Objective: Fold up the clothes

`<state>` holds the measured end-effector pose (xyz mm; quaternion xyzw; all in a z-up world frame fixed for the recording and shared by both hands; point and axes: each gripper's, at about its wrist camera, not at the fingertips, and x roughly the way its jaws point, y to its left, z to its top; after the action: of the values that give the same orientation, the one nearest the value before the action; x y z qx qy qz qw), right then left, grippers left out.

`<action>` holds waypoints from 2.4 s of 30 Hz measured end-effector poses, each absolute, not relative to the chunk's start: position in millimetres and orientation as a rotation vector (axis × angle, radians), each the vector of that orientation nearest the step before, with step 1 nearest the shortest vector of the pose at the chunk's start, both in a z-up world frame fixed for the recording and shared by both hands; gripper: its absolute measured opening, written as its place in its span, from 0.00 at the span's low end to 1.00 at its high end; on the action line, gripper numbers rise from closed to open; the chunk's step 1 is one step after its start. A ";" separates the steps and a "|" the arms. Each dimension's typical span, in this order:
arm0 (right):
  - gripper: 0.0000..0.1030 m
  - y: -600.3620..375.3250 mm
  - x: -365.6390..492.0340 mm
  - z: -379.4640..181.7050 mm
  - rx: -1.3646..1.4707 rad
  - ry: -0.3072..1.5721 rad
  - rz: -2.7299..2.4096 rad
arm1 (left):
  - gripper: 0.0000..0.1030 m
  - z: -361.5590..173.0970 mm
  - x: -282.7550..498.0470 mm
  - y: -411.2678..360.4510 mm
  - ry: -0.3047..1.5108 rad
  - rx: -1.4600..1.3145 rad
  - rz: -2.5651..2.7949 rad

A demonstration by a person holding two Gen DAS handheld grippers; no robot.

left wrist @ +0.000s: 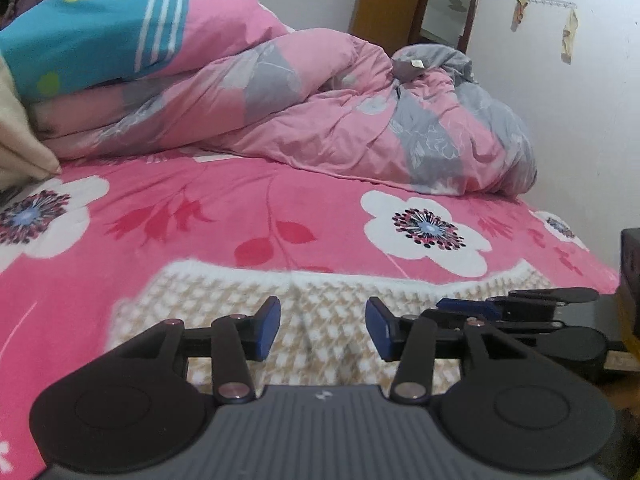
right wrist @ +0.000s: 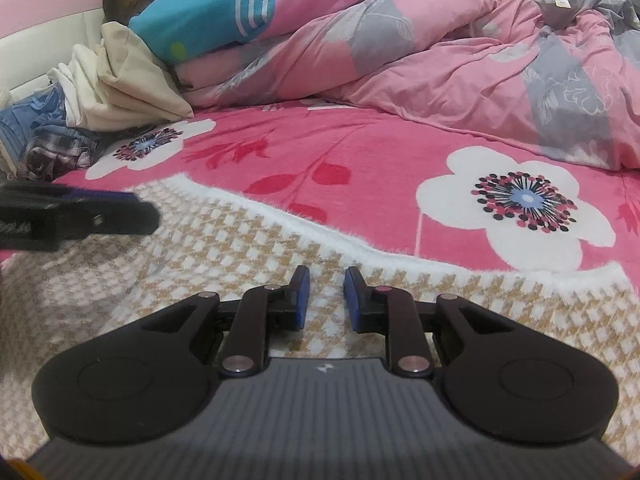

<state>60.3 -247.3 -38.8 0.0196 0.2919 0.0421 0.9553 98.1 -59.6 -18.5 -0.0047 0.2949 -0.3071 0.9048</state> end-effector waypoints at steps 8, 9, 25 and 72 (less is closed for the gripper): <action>0.18 -247.7 60.1 -39.4 0.048 0.594 0.087 | 0.53 -48.6 113.0 -64.1 0.686 -0.053 -0.642; 0.18 -247.5 60.2 -39.2 0.047 0.594 0.086 | 0.53 -49.1 112.7 -64.2 0.684 -0.050 -0.642; 0.31 -228.1 72.1 -24.6 -0.004 0.625 0.024 | 0.54 -52.9 114.1 -63.6 0.676 -0.053 -0.651; 0.37 -341.0 15.5 -47.2 0.135 0.661 -0.278 | 0.57 -21.0 94.8 -65.4 0.635 0.021 -0.600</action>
<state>15.5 -341.0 -47.2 0.0661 0.3231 -0.1359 0.9342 94.8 -65.4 -21.0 0.0103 0.3075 -0.2906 0.9060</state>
